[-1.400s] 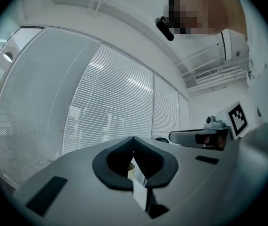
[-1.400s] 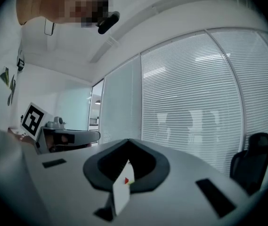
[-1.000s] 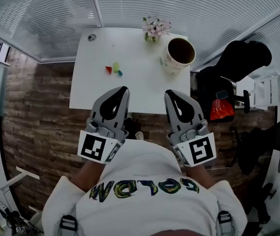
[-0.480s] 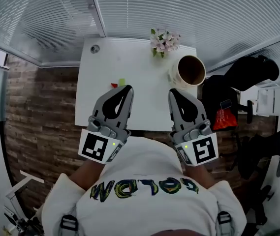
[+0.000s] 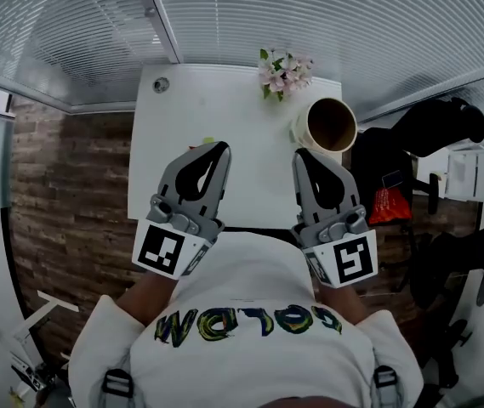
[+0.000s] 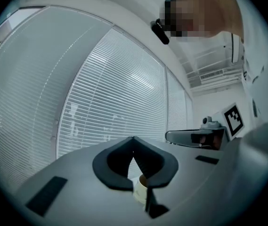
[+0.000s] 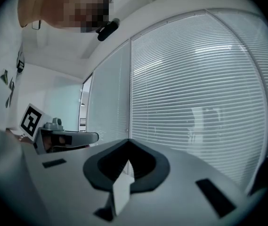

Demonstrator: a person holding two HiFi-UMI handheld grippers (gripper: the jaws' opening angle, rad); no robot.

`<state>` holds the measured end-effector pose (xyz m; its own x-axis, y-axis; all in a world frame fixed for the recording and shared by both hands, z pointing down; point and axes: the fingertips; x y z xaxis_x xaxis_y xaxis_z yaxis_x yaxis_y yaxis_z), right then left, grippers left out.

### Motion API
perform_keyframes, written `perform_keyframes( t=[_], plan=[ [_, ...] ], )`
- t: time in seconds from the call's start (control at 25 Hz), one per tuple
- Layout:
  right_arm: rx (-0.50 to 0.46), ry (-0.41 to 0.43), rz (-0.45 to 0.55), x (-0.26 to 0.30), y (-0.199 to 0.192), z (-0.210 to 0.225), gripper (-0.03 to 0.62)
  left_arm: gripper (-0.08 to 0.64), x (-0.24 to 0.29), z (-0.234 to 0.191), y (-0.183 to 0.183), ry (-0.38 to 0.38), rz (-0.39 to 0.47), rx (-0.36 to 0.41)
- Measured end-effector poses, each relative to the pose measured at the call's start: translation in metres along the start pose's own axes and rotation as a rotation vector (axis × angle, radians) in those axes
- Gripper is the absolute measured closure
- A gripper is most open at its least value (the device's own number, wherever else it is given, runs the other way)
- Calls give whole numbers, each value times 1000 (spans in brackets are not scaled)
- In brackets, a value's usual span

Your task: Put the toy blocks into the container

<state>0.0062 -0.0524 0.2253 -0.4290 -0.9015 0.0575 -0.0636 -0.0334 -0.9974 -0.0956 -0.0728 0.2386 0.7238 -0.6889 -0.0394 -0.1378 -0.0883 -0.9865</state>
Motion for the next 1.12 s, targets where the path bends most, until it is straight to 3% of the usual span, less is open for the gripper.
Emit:
perform_keyframes(
  t=[0.32,0.6,0.8,0.88,1.12],
  plan=[
    [-4,30,-2,-10,1,18,583,552,13,13,-3,37,-8,26],
    [2,56,-18,-14,-10,19,583,552,12,10,-27,64,-44,59],
    [15,64,-26,-18,-17,16,583,551,6,6,-65,57,-118,44],
    [24,64,-28,-18,-21,16,583,479,2,4,-85,54,-162,38],
    [25,72,-44,-18,-33,11,583,463,-11,-8,-152,68,-289,44]
  ],
)
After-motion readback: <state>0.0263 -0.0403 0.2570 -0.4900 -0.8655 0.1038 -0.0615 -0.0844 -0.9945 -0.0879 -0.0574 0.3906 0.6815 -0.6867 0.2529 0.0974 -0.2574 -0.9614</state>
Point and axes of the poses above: the fingertips, and each gripper's own axes: x forward along the fingers, z to its right, y out of its top, and after that the axes turned 2 degrees about -y, right-handed
